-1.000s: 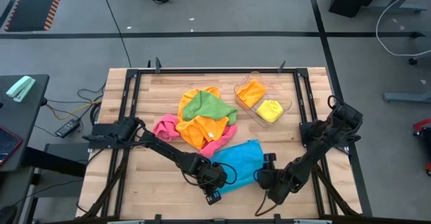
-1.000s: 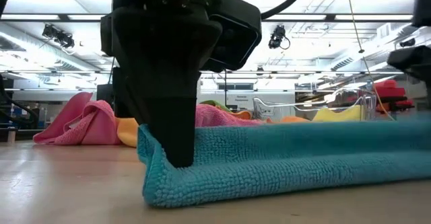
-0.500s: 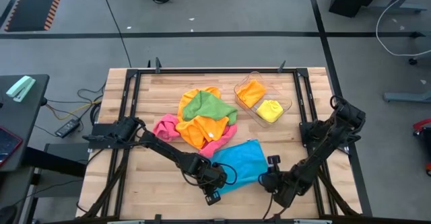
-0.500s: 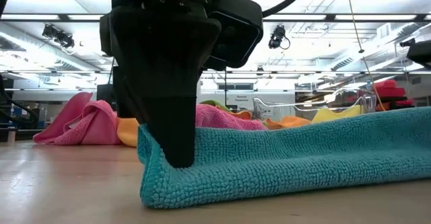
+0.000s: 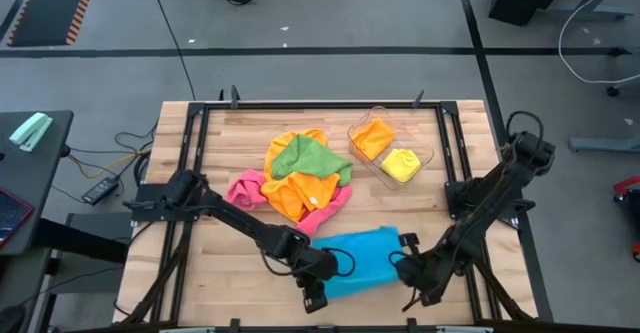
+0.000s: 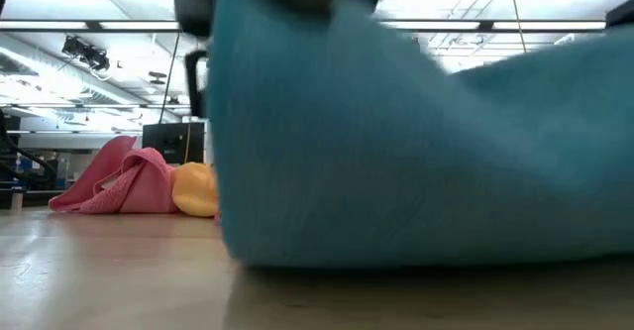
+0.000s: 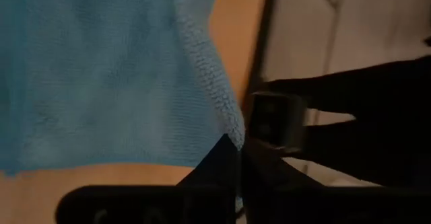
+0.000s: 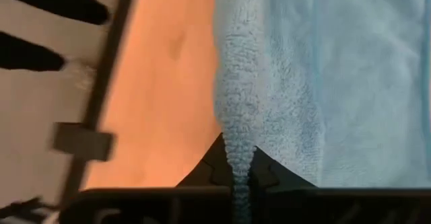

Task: Fold microfiber towels
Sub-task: Fold the blue towel

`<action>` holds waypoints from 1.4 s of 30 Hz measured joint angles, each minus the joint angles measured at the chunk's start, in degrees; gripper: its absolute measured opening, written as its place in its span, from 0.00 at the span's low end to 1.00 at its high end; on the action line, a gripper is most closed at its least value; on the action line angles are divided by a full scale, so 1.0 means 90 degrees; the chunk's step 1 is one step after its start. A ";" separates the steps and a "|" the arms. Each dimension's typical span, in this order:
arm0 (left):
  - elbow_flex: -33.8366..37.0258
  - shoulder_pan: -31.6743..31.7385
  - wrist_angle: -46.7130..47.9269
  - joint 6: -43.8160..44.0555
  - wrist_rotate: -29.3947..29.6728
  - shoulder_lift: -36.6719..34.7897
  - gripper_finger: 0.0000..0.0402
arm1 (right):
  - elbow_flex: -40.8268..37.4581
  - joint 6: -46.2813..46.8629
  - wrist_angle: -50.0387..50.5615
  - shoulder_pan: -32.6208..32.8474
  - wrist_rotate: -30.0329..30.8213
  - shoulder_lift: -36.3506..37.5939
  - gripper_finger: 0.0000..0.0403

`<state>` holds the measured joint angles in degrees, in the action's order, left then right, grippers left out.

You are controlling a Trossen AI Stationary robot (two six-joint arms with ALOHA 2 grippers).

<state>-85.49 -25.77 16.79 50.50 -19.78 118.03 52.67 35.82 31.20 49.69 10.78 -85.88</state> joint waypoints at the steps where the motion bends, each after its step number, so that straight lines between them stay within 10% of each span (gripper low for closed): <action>1: -0.0001 -0.0008 -0.0101 0.0060 -0.0095 -0.0024 0.05 | 0.0001 0.0008 -0.0009 0.0031 -0.0091 0.0098 0.01; 42: -0.0001 0.0472 0.1274 -0.1382 0.1773 0.0055 0.03 | -0.0901 0.0340 0.0096 -0.0478 0.0059 0.0099 0.06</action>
<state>-85.51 -21.52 28.26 38.07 -3.82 118.53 44.56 38.89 32.07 45.39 11.30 -84.99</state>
